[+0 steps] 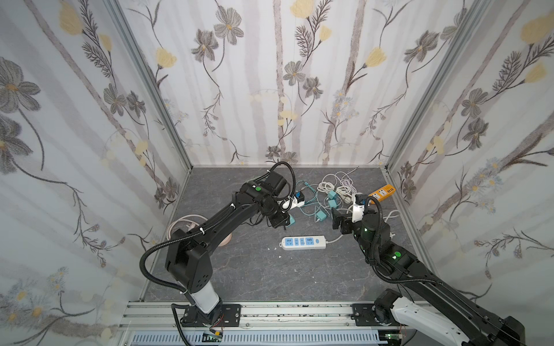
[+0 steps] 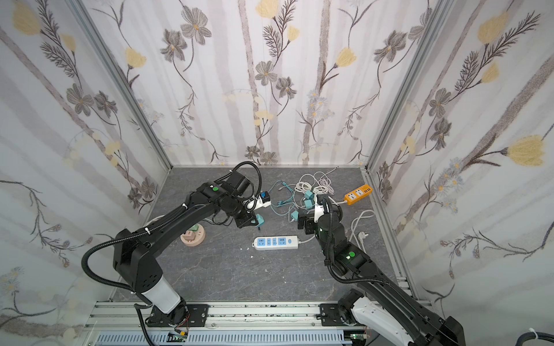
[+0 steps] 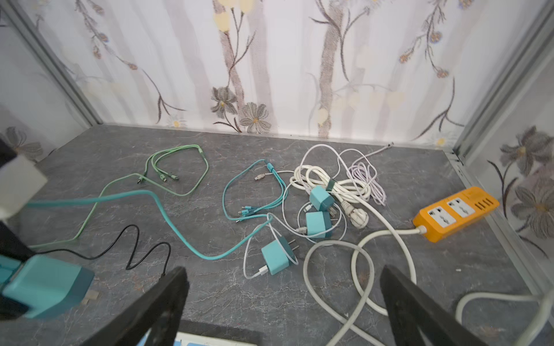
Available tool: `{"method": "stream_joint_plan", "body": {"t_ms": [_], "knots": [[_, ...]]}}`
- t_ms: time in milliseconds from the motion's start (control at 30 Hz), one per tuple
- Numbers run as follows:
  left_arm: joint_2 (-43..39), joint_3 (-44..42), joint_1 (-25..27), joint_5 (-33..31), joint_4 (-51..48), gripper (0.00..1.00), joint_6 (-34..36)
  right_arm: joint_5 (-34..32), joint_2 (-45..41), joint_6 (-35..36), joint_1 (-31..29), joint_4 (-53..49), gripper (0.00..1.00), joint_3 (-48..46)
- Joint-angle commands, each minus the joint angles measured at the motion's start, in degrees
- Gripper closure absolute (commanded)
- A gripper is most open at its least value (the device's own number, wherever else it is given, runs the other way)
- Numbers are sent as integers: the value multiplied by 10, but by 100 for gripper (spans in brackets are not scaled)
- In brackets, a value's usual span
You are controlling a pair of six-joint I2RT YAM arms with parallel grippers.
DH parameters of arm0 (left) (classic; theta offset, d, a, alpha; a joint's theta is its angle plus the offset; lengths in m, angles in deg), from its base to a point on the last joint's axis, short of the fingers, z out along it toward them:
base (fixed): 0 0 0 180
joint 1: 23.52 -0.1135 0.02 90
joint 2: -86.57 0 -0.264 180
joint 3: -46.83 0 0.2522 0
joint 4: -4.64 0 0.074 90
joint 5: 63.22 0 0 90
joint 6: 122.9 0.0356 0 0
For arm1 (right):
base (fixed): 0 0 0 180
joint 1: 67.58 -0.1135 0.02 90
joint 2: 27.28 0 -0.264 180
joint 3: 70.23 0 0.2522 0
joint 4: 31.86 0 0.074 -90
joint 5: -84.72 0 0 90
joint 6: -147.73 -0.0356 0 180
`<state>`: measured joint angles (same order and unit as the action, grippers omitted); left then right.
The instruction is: Insert the plug
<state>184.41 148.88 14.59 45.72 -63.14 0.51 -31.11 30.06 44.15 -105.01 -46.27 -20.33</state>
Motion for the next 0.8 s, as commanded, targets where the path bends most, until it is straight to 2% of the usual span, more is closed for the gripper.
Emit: {"method": "stream_joint_plan", "body": {"t_ms": [0,233,400,767], "knots": [[26,11,26,-59,-55,100,81,-31,0,-78,1,-9,1,-9],[74,7,70,-131,-76,100,127,-27,12,-101,11,-24,1,-6],[103,18,75,-153,-87,100,141,3,9,-69,15,-40,1,-2],[125,24,77,-153,-49,100,158,31,1,-71,17,-55,1,3]]}}
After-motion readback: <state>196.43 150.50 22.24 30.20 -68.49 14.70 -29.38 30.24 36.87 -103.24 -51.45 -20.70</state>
